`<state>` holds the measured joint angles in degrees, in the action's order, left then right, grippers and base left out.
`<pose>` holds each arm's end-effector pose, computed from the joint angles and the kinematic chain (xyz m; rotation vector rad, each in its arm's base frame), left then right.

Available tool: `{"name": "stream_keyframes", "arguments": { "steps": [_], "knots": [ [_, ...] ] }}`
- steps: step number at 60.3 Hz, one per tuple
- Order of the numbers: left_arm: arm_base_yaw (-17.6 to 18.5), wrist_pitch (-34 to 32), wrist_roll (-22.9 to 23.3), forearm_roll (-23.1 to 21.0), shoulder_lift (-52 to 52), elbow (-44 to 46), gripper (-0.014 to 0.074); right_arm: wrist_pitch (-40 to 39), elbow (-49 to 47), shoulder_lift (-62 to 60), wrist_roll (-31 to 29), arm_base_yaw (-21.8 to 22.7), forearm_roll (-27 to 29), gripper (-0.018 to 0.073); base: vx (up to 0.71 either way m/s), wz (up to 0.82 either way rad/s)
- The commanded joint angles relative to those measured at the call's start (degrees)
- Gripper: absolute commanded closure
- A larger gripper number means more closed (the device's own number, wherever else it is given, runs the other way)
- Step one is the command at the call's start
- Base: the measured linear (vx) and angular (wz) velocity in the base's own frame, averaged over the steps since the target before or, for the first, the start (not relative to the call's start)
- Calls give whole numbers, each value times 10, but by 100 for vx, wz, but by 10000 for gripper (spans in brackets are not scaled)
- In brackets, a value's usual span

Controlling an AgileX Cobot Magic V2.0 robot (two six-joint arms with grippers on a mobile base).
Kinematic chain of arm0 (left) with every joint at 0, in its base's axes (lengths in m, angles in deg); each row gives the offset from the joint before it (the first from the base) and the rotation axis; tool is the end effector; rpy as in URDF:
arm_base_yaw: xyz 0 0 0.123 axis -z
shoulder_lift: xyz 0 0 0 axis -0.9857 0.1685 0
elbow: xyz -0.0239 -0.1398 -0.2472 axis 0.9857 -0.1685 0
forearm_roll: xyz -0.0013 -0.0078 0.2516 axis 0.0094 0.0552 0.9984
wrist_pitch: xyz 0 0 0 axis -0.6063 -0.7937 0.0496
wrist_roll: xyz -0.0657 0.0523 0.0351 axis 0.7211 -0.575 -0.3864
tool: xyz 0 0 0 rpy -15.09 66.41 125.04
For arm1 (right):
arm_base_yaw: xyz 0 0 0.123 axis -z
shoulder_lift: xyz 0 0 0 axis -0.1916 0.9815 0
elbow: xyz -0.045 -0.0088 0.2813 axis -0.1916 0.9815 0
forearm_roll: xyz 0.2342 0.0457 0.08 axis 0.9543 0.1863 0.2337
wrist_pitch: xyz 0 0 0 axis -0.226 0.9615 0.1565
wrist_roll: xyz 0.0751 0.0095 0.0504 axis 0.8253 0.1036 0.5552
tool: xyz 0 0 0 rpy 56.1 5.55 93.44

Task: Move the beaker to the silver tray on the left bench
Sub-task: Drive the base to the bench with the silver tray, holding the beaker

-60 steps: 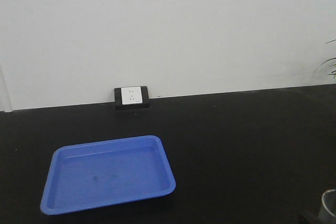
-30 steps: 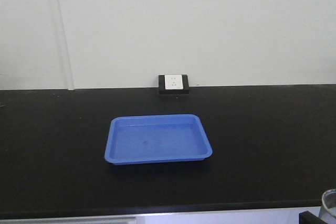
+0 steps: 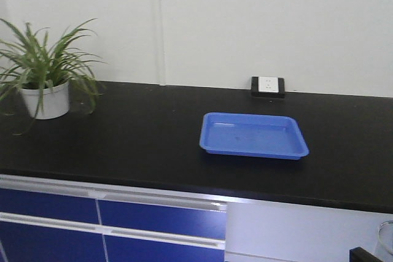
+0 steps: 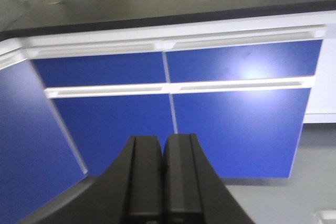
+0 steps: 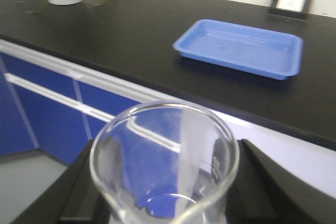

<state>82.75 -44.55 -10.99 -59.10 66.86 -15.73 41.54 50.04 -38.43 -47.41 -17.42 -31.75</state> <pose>0.0525 -0.0003 0.1699 0.0983 1.8645 0.0436 0.1157 0.0485 0.3178 -0.3069 1.8588 0.2593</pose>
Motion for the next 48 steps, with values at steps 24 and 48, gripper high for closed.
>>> {"name": "stream_keyframes", "arguments": {
  "steps": [24, 48],
  "knots": [
    [4, -43, 1, -2, -4, -11, 595, -47, -18, -1, -1, 0, -13, 571, -33, 62],
    [4, -43, 1, -2, -4, -11, 595, -47, -18, -1, -1, 0, -13, 571, -29, 82]
  ]
}}
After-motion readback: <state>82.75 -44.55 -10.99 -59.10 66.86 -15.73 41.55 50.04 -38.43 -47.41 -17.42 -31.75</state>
